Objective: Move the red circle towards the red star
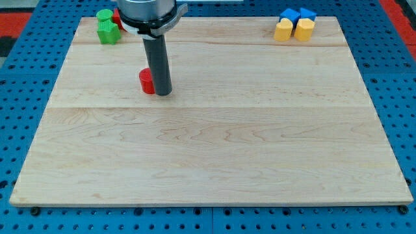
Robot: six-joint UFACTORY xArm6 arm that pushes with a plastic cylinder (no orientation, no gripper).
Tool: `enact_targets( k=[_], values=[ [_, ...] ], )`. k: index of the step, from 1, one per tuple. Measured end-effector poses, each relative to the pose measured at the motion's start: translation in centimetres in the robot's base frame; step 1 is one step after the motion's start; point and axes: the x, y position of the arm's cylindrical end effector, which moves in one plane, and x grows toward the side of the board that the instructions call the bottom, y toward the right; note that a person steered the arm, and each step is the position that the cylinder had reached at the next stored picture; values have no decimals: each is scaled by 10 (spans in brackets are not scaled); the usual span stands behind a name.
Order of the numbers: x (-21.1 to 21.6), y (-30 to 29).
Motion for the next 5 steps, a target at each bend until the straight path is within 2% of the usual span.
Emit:
enact_targets(
  k=[2,3,4,5],
  values=[
    [-8,-61],
    [-40,-80],
    [-67,-78],
    [-71,-72]
  ],
)
